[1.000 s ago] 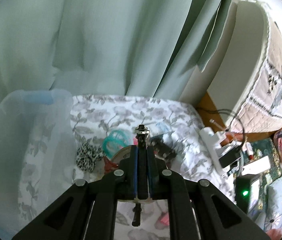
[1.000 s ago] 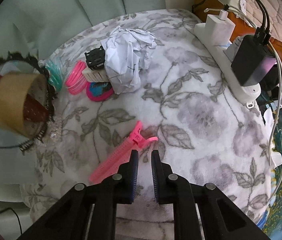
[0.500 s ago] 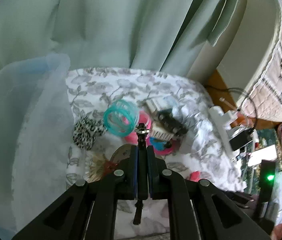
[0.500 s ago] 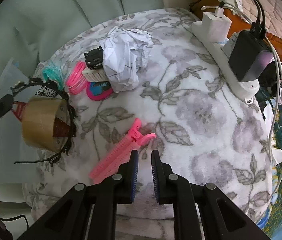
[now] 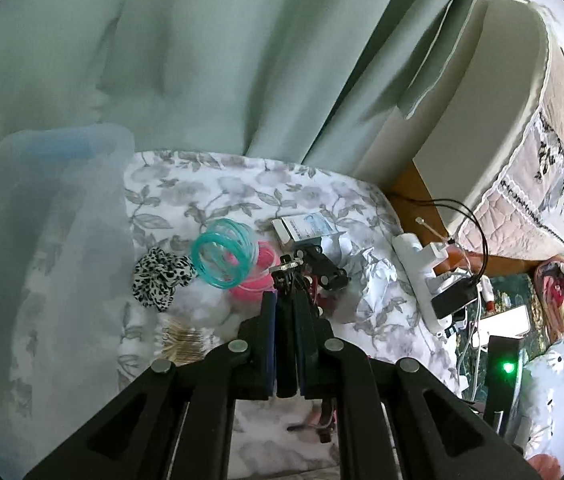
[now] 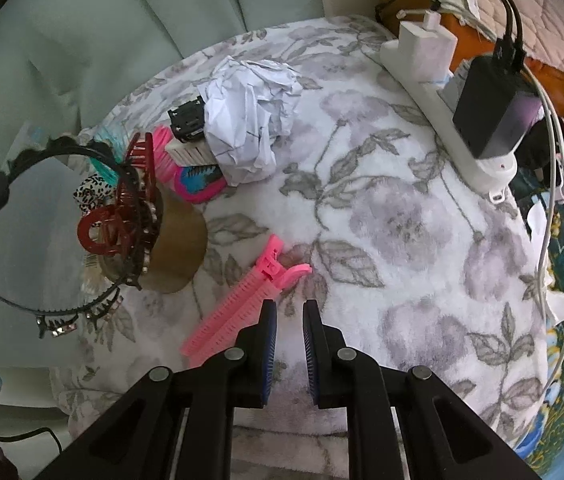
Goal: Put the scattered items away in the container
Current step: 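Lift the black headband with the left gripper, shaking off the tape roll, then grasp the pink comb clip with the right gripper and lift it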
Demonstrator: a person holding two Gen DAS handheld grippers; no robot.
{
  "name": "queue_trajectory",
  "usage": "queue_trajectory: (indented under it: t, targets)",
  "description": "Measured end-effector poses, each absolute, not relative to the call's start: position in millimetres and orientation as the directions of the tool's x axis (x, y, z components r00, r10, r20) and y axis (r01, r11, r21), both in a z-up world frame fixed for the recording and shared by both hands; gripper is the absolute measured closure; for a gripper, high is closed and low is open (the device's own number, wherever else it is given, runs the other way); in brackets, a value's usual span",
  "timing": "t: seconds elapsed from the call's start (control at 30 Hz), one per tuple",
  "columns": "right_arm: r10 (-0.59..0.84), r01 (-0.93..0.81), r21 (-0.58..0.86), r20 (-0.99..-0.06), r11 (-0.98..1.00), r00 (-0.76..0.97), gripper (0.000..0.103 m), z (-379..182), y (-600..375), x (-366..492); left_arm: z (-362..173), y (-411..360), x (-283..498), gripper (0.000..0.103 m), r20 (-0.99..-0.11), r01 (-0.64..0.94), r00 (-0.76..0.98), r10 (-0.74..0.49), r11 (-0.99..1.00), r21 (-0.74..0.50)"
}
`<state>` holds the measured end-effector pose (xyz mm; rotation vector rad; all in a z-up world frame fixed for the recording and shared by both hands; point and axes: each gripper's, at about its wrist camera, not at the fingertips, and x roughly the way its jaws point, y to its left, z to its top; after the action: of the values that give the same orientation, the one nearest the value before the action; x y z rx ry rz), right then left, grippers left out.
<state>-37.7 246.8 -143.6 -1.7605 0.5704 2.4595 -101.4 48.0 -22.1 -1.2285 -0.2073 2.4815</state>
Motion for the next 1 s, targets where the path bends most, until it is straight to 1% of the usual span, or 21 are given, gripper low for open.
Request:
queue_trajectory:
  t: [0.07, 0.1, 0.17, 0.4, 0.63, 0.7, 0.77, 0.87, 1.0]
  targets:
    - [-0.186, -0.279, 0.285, -0.924, -0.917, -0.335, 0.057, -147, 246, -39, -19, 44, -98, 0.095, -0.731, -0.249, -0.571, 0.373, -0.928, -0.278]
    - [-0.204, -0.284, 0.304, -0.92, -0.909, -0.334, 0.054, -148, 245, -40, -19, 42, -99, 0.095, -0.728, -0.248, -0.574, 0.376, -0.926, -0.283]
    - [-0.233, -0.282, 0.333, -0.913, -0.9, -0.336, 0.053, -149, 240, -43, -20, 40, -99, 0.095, -0.72, -0.249, -0.578, 0.384, -0.923, -0.292]
    - [-0.233, -0.312, 0.312, -0.935, -0.898, -0.266, 0.051, -170, 215, -65, -15, 34, -103, 0.095, -0.696, -0.264, -0.59, 0.408, -0.913, -0.311]
    - [-0.119, -0.362, 0.199, -0.966, -0.911, -0.231, 0.051, -180, 200, -89, -15, 27, -105, 0.095, -0.686, -0.266, -0.59, 0.426, -0.905, -0.333]
    - [-0.091, -0.367, 0.174, -0.968, -0.914, -0.233, 0.053, -180, 196, -92, -15, 25, -105, 0.095, -0.685, -0.266, -0.588, 0.429, -0.903, -0.337]
    - [-0.074, -0.371, 0.16, -0.969, -0.915, -0.236, 0.059, -180, 194, -93, -15, 24, -105, 0.095, -0.685, -0.266, -0.587, 0.432, -0.902, -0.341]
    - [-0.097, -0.384, 0.19, -0.963, -0.904, -0.25, 0.064, -180, 199, -91, -13, 22, -103, 0.095, -0.683, -0.264, -0.589, 0.433, -0.901, -0.344]
    - [-0.133, -0.381, 0.232, -0.954, -0.895, -0.269, 0.067, -177, 202, -89, -8, 20, -98, 0.095, -0.68, -0.26, -0.595, 0.428, -0.904, -0.341]
